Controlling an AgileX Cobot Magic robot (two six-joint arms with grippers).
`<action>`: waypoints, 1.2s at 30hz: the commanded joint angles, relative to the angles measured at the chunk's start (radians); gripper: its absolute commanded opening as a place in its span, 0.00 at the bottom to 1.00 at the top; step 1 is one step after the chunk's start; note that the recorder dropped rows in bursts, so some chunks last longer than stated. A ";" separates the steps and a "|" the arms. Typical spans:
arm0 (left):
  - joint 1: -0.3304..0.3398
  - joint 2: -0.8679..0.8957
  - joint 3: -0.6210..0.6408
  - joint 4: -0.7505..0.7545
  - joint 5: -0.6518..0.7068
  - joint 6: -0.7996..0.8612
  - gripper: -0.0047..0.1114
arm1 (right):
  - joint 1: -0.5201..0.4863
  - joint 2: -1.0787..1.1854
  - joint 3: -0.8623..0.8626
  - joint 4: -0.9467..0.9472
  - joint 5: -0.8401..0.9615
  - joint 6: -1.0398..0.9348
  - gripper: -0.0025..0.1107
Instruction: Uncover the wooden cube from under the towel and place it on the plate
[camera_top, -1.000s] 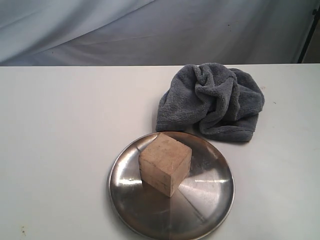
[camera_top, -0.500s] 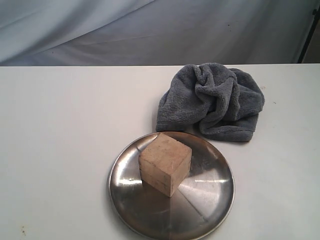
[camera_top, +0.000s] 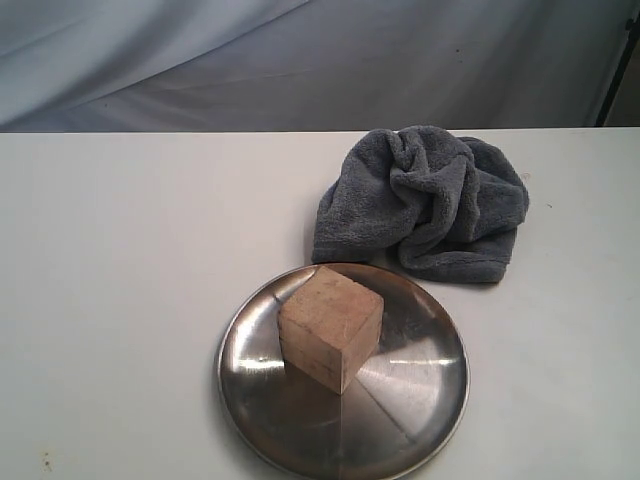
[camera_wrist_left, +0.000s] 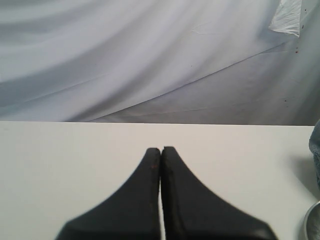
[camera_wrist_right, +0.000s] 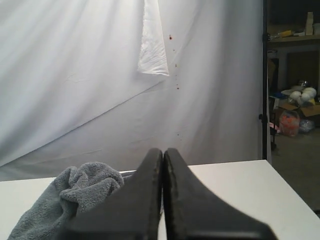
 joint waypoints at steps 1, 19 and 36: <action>0.002 -0.002 0.004 0.001 -0.001 -0.001 0.05 | -0.002 -0.004 0.000 0.044 0.011 0.007 0.02; 0.002 -0.002 0.004 0.001 -0.001 -0.003 0.05 | -0.002 -0.004 0.012 0.041 0.007 0.007 0.02; 0.002 -0.002 0.004 0.001 -0.001 -0.001 0.05 | -0.002 -0.004 0.229 -0.060 -0.284 0.004 0.02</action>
